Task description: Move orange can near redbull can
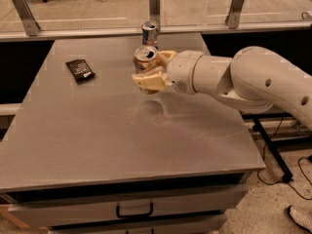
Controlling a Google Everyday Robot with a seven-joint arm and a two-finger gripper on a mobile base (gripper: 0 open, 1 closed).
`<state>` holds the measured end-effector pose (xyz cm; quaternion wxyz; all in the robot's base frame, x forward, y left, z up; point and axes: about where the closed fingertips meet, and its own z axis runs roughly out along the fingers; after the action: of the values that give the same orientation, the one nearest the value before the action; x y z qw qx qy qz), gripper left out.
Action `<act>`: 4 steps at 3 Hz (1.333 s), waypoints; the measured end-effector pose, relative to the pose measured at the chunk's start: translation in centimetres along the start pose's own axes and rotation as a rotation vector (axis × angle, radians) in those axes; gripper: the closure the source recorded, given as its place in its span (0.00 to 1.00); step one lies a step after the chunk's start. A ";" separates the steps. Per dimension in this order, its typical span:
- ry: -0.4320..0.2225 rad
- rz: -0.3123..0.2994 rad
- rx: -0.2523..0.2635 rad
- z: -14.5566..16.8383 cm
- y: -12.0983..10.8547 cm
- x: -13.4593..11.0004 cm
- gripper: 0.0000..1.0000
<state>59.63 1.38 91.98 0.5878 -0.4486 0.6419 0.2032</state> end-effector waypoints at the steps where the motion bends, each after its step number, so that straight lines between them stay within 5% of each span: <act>1: 0.055 0.000 0.104 -0.9 -2.0 0.9 1.00; 4: 0.061 0.071 0.313 -0.5 -10.0 3.8 1.00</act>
Offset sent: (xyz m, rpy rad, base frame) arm 0.0585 -0.0644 -0.0038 -0.0611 -0.0230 -0.3171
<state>67.82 -5.50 91.17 0.6232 -0.3346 0.6986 0.1076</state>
